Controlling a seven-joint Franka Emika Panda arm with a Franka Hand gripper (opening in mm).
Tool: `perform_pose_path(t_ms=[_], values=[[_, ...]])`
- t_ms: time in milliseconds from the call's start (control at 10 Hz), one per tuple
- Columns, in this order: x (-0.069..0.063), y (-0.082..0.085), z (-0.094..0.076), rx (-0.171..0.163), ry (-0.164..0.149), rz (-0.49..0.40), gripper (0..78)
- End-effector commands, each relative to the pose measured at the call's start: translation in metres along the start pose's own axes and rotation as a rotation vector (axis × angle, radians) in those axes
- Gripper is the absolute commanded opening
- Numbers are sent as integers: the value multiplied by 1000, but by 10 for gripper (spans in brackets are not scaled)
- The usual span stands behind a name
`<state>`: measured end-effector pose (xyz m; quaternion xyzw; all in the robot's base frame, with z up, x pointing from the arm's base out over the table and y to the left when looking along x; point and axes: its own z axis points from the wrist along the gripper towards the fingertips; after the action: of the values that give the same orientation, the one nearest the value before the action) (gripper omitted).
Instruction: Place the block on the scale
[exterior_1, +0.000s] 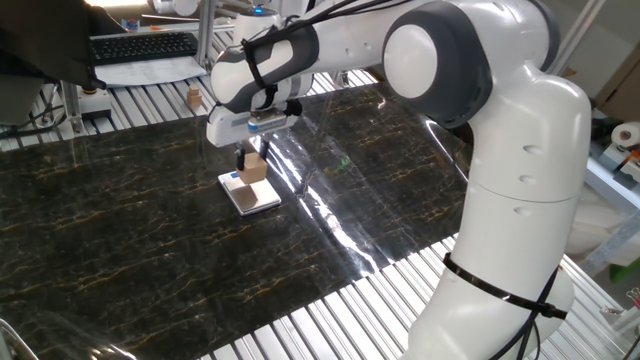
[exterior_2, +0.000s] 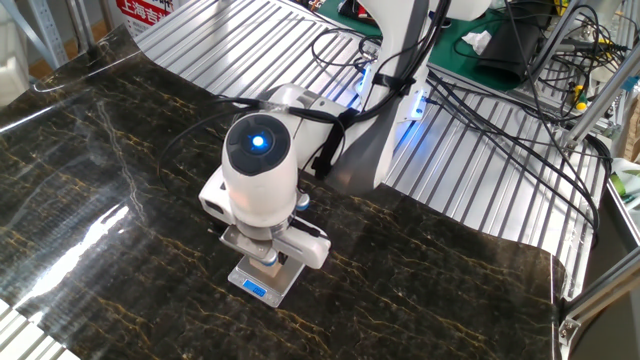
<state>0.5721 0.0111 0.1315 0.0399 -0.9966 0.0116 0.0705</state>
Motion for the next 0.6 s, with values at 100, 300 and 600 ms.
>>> perform_pose_path(t_ms=[100, 300, 600], values=[[2, 3, -2, 1, -5, 2, 11], [4, 6, -1, 9, -3, 2, 11], [5, 6, -1, 22, -3, 2, 11]])
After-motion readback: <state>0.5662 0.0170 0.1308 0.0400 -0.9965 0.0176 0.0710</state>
